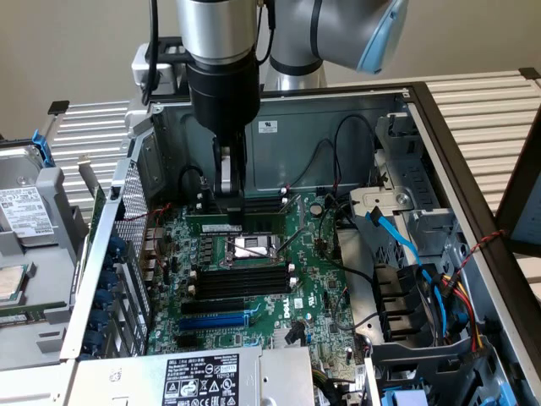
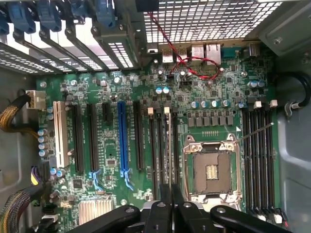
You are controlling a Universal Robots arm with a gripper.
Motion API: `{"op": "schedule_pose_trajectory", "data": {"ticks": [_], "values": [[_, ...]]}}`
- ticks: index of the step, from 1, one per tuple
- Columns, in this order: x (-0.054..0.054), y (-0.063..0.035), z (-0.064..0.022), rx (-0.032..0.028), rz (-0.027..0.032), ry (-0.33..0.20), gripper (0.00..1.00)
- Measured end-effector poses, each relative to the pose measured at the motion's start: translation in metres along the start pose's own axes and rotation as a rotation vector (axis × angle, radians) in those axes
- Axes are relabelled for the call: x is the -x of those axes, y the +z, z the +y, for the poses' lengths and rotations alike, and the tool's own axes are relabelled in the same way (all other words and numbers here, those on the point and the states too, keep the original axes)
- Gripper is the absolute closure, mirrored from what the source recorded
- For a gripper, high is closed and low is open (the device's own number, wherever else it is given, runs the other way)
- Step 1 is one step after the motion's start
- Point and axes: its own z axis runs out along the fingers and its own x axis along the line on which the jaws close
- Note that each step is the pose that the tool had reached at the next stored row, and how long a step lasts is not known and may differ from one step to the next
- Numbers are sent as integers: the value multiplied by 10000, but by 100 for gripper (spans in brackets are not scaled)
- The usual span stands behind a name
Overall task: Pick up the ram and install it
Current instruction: 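Insert the ram into the slot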
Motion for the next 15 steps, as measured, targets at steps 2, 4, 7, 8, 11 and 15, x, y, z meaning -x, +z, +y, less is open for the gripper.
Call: {"op": "schedule_pose_trajectory", "data": {"ticks": [2, 4, 7, 8, 11, 15], "values": [[-12, 37, -1, -1, 0, 22, 88], [-24, 73, -1, 1, 1, 21, 88], [-38, 128, -2, 1, 0, 21, 88], [-40, 147, -2, 0, 1, 19, 88], [-43, 202, -2, 0, 0, -86, 88], [-42, 273, -2, -1, -2, -326, 88]]}}
